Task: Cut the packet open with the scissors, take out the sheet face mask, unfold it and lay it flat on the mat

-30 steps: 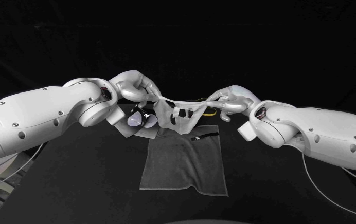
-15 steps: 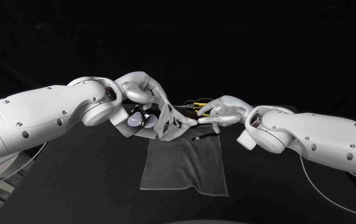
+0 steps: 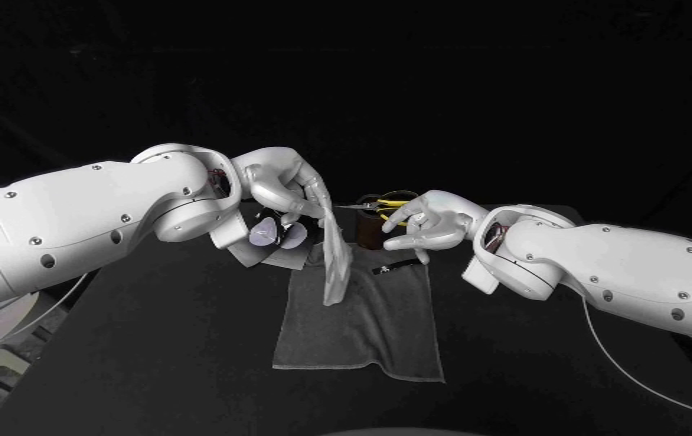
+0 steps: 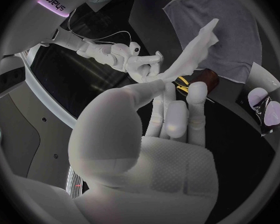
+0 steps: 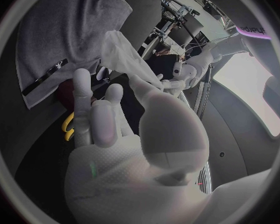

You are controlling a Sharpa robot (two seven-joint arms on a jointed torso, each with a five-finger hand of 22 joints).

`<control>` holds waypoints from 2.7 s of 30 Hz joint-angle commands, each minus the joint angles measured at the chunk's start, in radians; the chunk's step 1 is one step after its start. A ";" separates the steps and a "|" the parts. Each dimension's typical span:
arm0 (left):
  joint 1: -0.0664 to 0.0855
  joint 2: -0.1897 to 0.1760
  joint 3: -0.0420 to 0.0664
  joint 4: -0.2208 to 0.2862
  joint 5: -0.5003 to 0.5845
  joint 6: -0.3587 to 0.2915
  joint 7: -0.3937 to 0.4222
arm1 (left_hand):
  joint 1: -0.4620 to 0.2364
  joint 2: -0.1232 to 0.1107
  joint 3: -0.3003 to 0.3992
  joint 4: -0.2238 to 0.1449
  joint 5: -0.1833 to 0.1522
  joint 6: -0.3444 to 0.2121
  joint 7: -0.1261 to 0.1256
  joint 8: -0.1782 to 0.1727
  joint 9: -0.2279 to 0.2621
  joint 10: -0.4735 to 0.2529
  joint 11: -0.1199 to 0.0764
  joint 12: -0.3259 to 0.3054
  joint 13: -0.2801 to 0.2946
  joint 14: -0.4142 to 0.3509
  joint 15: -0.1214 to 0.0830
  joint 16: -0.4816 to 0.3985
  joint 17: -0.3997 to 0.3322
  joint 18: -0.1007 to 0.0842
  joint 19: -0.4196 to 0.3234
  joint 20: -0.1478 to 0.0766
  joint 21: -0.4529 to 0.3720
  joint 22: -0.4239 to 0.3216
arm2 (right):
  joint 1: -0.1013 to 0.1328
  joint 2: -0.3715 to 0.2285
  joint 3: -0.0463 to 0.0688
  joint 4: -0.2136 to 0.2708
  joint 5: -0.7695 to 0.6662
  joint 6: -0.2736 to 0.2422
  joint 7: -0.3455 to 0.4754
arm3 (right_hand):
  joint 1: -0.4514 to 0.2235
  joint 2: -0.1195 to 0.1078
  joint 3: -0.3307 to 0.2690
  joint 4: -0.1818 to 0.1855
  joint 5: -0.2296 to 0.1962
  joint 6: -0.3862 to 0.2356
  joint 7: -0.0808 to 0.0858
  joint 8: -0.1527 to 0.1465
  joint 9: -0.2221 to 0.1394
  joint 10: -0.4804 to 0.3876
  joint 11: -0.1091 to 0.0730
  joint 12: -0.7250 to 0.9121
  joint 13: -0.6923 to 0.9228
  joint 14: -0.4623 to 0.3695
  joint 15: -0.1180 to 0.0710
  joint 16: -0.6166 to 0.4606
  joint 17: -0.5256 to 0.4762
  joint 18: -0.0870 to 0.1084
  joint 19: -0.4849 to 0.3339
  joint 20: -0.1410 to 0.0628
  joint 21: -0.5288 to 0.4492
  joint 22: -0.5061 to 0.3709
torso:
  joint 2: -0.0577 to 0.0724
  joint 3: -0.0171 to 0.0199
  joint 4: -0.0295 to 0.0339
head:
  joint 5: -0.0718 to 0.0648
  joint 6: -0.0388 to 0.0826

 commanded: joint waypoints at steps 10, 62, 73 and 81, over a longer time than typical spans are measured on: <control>0.006 0.011 0.001 0.012 -0.070 0.101 -0.029 | -0.002 0.005 0.003 -0.007 0.006 0.006 -0.001 0.003 0.043 0.001 -0.009 0.005 0.002 0.004 0.002 0.007 0.011 -0.008 0.015 0.000 0.014 0.008 | 0.006 0.064 0.004 0.016 -0.014 -0.128 0.071 | 0.055 0.029 -0.005 -0.003 0.007 0.022 -0.001 -0.012 -0.007 0.037 -0.007 0.056 0.034 0.020 -0.004 0.029 0.022 0.016 0.028 -0.003 0.011 -0.001 | 0.001 0.0006 0.0016 | 0.003 -0.001; 0.007 0.054 0.001 -0.015 -0.085 0.031 -0.066 | -0.008 0.004 0.011 -0.008 0.007 0.007 -0.002 0.004 0.047 0.004 -0.009 0.008 0.003 0.018 0.001 0.017 0.034 -0.015 0.045 -0.002 0.047 0.032 | 0.007 0.171 0.008 0.001 -0.035 -0.112 0.018 | 0.129 0.137 0.058 -0.003 -0.006 0.248 -0.075 0.081 0.022 0.104 -0.067 0.138 0.079 0.049 -0.052 0.073 0.064 0.003 0.086 -0.041 0.128 0.036 | 0.000 0.0002 -0.0001 | 0.013 -0.007; 0.007 0.054 0.001 -0.012 -0.071 0.032 -0.068 | -0.009 0.004 0.012 -0.008 0.007 0.007 -0.002 0.004 0.048 0.004 -0.008 0.009 0.003 0.018 0.001 0.017 0.035 -0.016 0.048 -0.002 0.050 0.034 | 0.006 0.178 0.008 -0.002 -0.032 -0.154 0.023 | 0.107 0.152 0.181 -0.024 -0.006 0.251 -0.088 0.147 0.063 0.190 -0.081 0.238 0.171 0.072 -0.067 0.133 0.123 -0.020 0.133 -0.061 0.277 0.102 | 0.000 -0.0006 0.0002 | 0.011 -0.006; 0.008 0.047 0.001 -0.011 -0.064 -0.017 -0.065 | -0.033 -0.003 -0.002 0.008 0.005 -0.007 0.004 0.002 0.055 0.000 -0.005 0.005 0.001 0.025 0.004 0.022 0.054 -0.012 0.033 0.001 0.025 0.014 | 0.006 0.165 0.008 0.002 -0.024 -0.168 0.016 | 0.093 0.144 0.203 -0.028 -0.006 0.249 -0.090 0.160 0.072 0.199 -0.083 0.247 0.181 0.074 -0.068 0.142 0.132 -0.023 0.139 -0.062 0.301 0.114 | 0.000 0.0005 -0.0008 | 0.012 -0.009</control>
